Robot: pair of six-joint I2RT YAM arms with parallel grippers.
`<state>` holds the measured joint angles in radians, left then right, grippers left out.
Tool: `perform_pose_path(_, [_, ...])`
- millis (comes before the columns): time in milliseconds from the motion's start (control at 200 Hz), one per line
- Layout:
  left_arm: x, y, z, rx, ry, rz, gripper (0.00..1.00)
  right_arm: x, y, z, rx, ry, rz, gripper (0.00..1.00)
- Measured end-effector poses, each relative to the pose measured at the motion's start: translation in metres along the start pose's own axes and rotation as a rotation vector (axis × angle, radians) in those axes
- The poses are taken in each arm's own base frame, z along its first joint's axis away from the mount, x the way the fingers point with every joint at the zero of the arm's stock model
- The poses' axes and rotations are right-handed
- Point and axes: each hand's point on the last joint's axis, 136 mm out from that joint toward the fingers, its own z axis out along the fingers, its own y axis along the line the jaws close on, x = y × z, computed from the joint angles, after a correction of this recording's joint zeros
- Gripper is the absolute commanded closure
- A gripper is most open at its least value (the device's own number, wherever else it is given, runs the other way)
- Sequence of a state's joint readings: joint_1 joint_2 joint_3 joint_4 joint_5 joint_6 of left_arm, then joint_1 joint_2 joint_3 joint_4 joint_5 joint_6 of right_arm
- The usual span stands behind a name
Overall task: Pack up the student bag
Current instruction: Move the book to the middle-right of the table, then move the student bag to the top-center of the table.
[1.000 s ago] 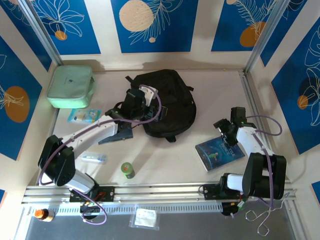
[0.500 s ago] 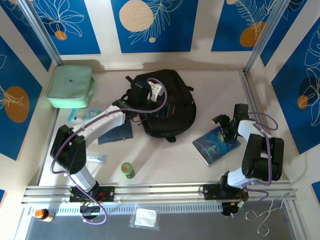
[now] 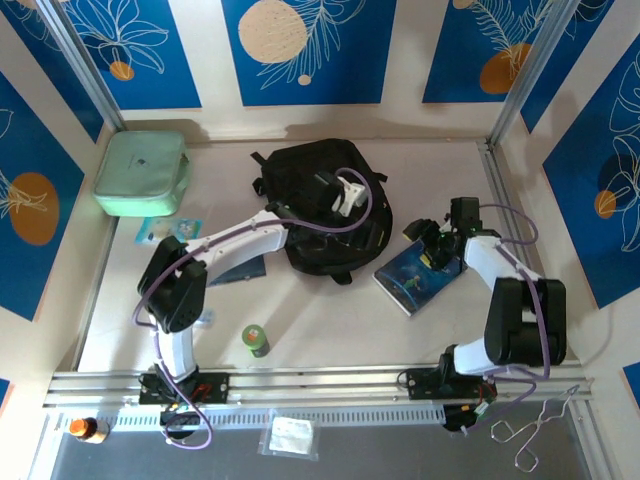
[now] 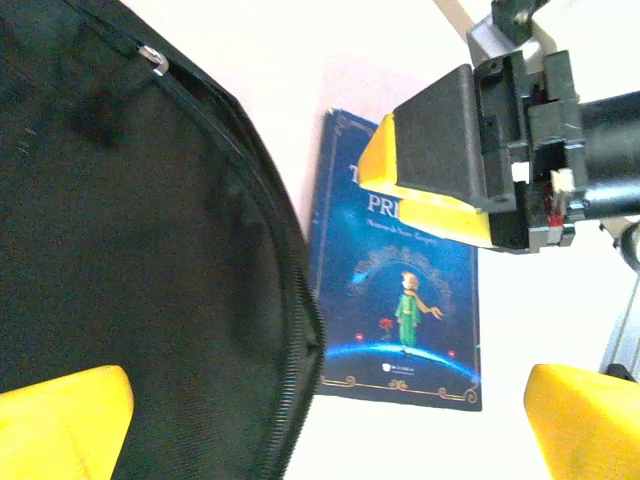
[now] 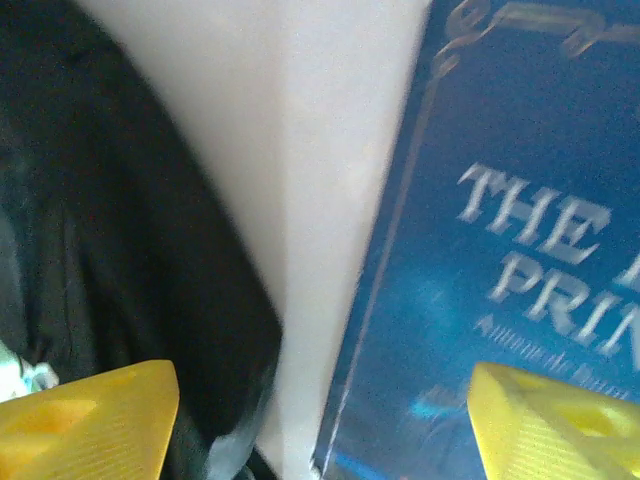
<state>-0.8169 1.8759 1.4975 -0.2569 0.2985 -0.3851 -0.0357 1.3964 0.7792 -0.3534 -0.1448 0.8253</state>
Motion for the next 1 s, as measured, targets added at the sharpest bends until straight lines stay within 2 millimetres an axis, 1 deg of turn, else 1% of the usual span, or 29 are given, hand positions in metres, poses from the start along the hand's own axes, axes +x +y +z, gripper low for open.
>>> perform_pose_path(40, [0.003,-0.001,0.005,0.000,0.009,-0.010,0.02,0.009,0.003,-0.002,-0.004,0.003,-0.011,0.28])
perform_pose_path(95, [0.008,0.002,0.011,-0.012,0.021,-0.027,0.03,0.023,0.003,-0.003,0.000,0.015,-0.017,0.28])
perform_pose_path(190, [0.015,0.019,0.021,-0.058,0.041,-0.068,0.05,0.043,-0.005,-0.004,0.023,0.036,0.000,0.28])
perform_pose_path(320, [0.025,0.054,0.034,-0.128,0.068,-0.146,0.09,0.053,-0.012,-0.003,0.040,0.046,0.041,0.28])
perform_pose_path(425, [0.033,0.093,0.039,-0.211,0.079,-0.202,0.09,0.062,-0.017,0.001,0.060,0.070,0.053,0.29])
perform_pose_path(505, [0.038,0.121,0.039,-0.276,0.081,-0.235,0.09,0.071,-0.018,0.009,0.080,0.103,0.040,0.29])
perform_pose_path(595, [0.040,0.142,0.035,-0.317,0.078,-0.259,0.09,0.080,-0.022,0.016,0.114,0.138,0.031,0.29])
perform_pose_path(755, [0.032,0.170,0.024,-0.360,0.040,-0.281,0.09,0.086,-0.026,0.019,0.154,0.153,0.021,0.28])
perform_pose_path(845, [0.027,0.186,0.016,-0.386,0.021,-0.289,0.08,0.090,-0.033,0.018,0.190,0.162,0.032,0.29])
perform_pose_path(920, [0.025,0.195,0.012,-0.404,0.012,-0.293,0.08,0.095,-0.038,0.016,0.213,0.171,0.044,0.30])
perform_pose_path(1000, [0.024,0.199,0.009,-0.413,0.010,-0.285,0.07,0.101,-0.043,0.012,0.229,0.177,0.051,0.31])
